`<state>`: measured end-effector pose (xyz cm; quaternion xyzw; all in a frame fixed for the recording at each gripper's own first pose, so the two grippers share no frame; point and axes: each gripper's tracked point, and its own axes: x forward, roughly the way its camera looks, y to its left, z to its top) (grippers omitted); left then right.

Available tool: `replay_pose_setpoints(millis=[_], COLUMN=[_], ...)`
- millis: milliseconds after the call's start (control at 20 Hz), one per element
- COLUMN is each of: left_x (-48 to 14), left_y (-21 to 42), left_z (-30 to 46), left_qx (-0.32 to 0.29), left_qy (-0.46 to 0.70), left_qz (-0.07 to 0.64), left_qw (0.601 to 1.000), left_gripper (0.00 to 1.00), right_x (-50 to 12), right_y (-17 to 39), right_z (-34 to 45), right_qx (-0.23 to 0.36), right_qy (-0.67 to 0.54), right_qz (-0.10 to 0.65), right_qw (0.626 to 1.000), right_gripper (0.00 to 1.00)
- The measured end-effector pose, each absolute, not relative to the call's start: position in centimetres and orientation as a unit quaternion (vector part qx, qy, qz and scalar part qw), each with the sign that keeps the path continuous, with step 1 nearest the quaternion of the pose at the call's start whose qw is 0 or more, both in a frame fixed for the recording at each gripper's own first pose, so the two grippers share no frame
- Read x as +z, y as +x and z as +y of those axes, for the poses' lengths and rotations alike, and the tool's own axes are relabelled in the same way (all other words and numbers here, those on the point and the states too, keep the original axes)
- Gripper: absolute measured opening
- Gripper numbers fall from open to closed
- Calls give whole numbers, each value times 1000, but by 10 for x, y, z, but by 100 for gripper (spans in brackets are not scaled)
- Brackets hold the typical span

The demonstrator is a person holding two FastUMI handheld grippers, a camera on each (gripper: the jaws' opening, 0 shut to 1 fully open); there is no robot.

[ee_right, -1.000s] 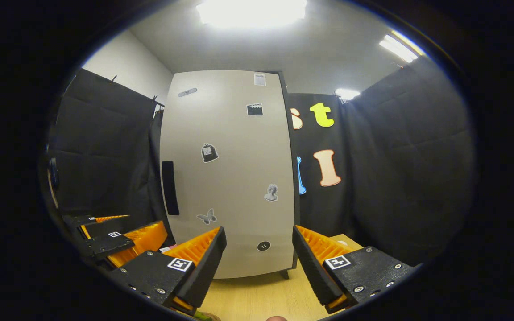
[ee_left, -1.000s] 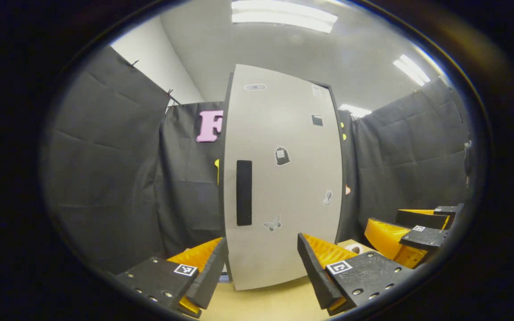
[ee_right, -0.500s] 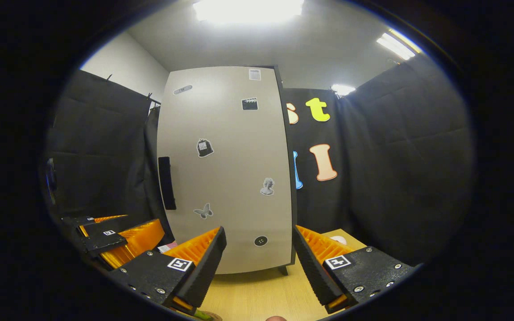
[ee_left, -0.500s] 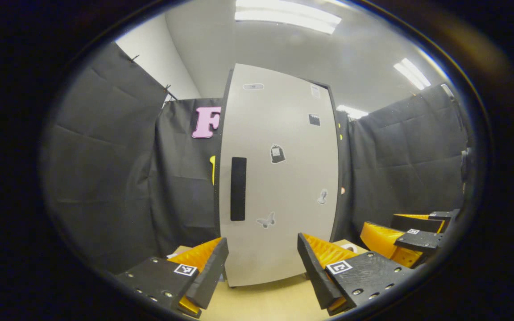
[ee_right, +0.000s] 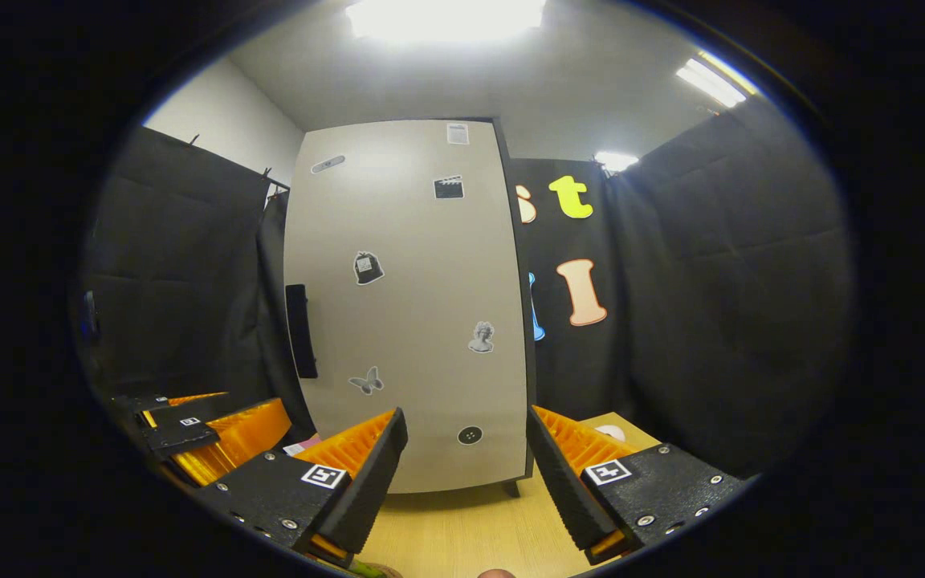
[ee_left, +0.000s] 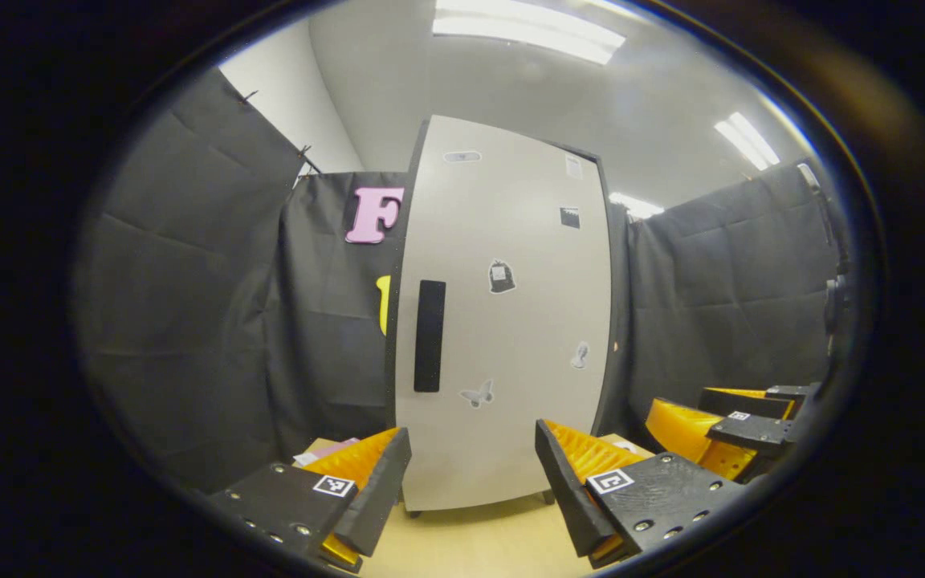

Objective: Open the cabinet door with the right hand, grasp the bottle in the cabinet with the left hand and place it on the coaster, then close the cabinet door with the right hand.

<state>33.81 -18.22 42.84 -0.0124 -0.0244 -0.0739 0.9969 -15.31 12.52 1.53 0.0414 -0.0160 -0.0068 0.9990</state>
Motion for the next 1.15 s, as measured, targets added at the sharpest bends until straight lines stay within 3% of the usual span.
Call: replay_pose_setpoints(millis=[1150], left_x=[427], left_y=[339], left_z=[-184], left_qx=[-79], left_qy=[-2], left_qz=[-22], left_qw=[997], left_gripper=[89], right_x=[17], right_y=[-152], right_z=[118], right_qx=[-12], right_qy=[43], right_qz=[-12], right_qw=[999], right_gripper=[92])
